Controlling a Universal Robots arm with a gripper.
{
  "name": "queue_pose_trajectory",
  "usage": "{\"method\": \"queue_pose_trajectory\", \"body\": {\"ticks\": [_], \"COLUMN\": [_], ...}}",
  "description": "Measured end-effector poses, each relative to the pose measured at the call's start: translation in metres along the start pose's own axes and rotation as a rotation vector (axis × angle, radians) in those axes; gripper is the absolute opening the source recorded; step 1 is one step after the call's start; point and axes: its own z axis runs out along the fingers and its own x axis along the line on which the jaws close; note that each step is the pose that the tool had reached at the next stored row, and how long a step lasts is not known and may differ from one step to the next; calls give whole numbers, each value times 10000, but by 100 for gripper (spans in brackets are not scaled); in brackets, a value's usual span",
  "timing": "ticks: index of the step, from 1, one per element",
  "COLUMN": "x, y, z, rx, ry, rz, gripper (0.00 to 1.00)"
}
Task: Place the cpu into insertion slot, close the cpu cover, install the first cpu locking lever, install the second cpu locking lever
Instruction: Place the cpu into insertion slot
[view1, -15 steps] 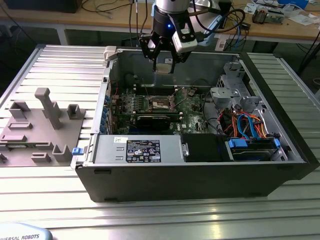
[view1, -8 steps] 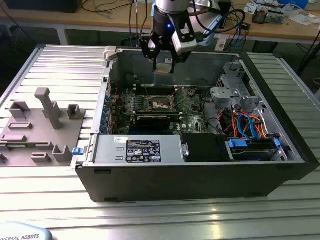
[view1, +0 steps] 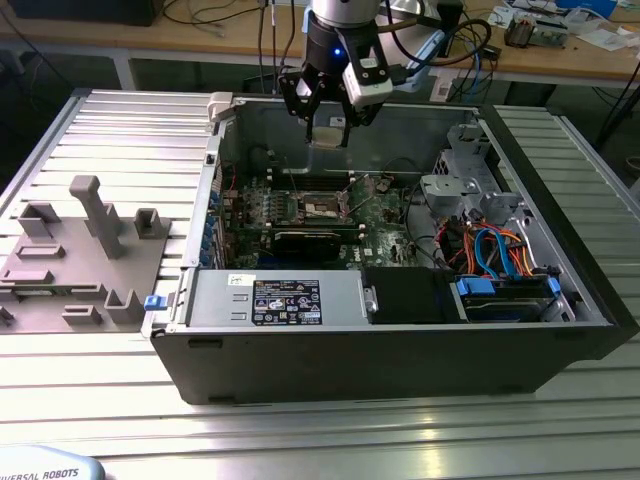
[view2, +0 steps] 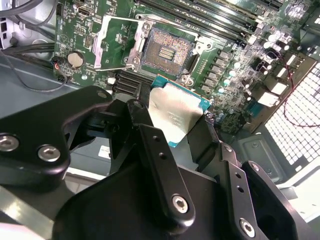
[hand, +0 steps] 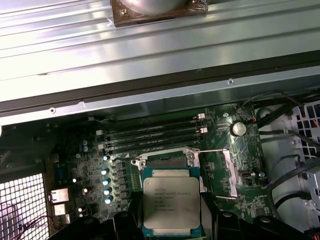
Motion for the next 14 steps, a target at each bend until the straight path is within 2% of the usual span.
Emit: {"method": "queue_pose_trajectory", "body": {"ticks": [14], "x": [0], "y": [0], "z": [1], "rx": [-5], "ry": [-23], "rz": [261], "gripper": [54]}}
